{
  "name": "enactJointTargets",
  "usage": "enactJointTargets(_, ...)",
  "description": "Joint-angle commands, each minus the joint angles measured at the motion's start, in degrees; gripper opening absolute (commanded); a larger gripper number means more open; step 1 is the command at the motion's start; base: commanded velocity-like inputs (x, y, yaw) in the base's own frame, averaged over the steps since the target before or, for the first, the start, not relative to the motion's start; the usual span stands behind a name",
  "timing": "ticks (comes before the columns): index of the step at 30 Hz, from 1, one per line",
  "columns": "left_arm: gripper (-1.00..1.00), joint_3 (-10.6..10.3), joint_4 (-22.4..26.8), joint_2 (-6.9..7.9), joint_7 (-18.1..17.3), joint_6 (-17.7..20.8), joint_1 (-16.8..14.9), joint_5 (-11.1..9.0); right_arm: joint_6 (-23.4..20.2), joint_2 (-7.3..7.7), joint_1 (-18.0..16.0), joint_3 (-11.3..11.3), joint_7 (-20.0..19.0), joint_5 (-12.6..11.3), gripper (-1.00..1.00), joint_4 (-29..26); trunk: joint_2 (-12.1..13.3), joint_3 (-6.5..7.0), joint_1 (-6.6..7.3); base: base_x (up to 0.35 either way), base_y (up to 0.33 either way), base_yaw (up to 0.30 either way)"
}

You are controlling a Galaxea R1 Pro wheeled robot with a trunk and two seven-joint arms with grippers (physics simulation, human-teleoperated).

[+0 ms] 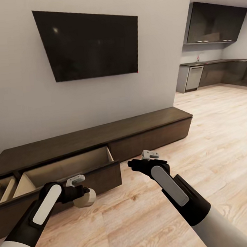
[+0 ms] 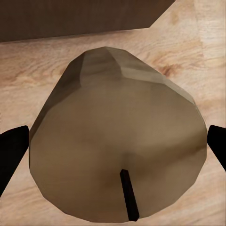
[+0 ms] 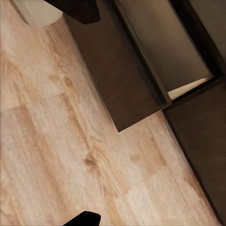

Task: Place each of the two pumpkins and all three candles from the living room inside a cabinet in the living room (use any cabinet), then make sure every cabinet is closed, and position the cauldron so it is next to a table in the living room.

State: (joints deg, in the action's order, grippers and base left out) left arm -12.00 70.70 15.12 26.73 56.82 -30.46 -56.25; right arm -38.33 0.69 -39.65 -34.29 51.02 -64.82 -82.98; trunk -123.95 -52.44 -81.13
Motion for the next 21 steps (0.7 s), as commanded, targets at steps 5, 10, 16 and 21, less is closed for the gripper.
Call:
enactJointTargets(5,-1.0,-0.15,0.05,0.07,0.62,0.06,-0.04,-0.55,-0.14,0.03,-0.07,-0.43,0.78,-0.16,1.0,-0.17,1.99,0.84,1.11,0.0,0.0,0.0)
enactJointTargets(10,-1.0,-0.2,0.07,0.04,0.61,0.06,-0.04,-0.6,-0.06,0.02,-0.07,-0.53,0.5,0.1,1.0,-0.2,4.0,1.74,2.21,0.0,0.0,0.0)
enactJointTargets(16,-1.0,-0.21,0.07,0.01,0.61,0.07,-0.04,-0.63,0.25,0.02,-0.07,-0.49,0.21,0.3,1.0,-0.17,6.41,2.82,3.53,0.0,0.0,0.0)
enactJointTargets(21,-1.0,-0.15,0.07,0.0,0.61,0.1,-0.04,-0.69,0.49,0.07,-0.07,-0.23,0.08,0.31,1.0,-0.16,8.41,3.71,4.63,0.0,0.0,0.008)
